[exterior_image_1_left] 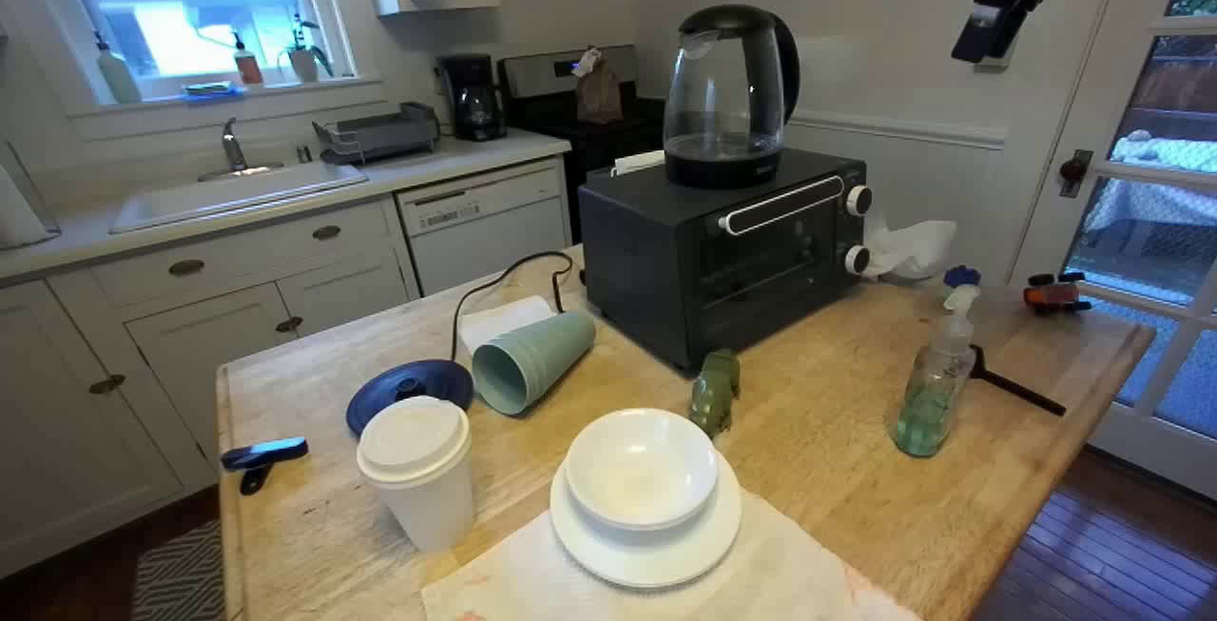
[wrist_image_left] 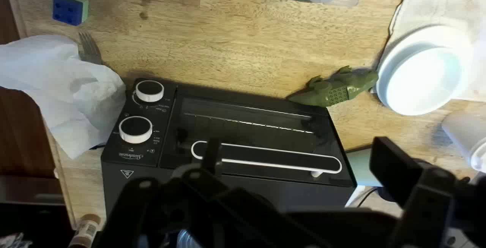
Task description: Turn the liquid soap bottle clockwise
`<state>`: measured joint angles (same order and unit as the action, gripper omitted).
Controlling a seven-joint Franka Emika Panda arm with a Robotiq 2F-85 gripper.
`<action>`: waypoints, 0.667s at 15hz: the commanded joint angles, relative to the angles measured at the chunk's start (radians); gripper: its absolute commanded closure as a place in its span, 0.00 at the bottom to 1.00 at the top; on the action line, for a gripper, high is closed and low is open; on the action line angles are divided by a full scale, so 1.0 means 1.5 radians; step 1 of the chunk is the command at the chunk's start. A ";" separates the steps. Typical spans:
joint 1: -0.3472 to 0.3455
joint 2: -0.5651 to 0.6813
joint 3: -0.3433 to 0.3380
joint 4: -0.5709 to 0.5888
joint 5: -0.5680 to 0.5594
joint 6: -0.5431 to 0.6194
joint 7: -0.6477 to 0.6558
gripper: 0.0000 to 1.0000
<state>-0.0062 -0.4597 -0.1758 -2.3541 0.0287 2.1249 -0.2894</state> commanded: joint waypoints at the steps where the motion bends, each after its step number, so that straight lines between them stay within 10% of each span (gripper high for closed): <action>1: -0.007 0.001 0.006 0.001 0.004 -0.001 -0.003 0.00; 10: 0.012 -0.006 0.006 -0.013 0.012 0.009 -0.046 0.00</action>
<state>-0.0073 -0.4597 -0.1726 -2.3544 0.0287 2.1249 -0.2913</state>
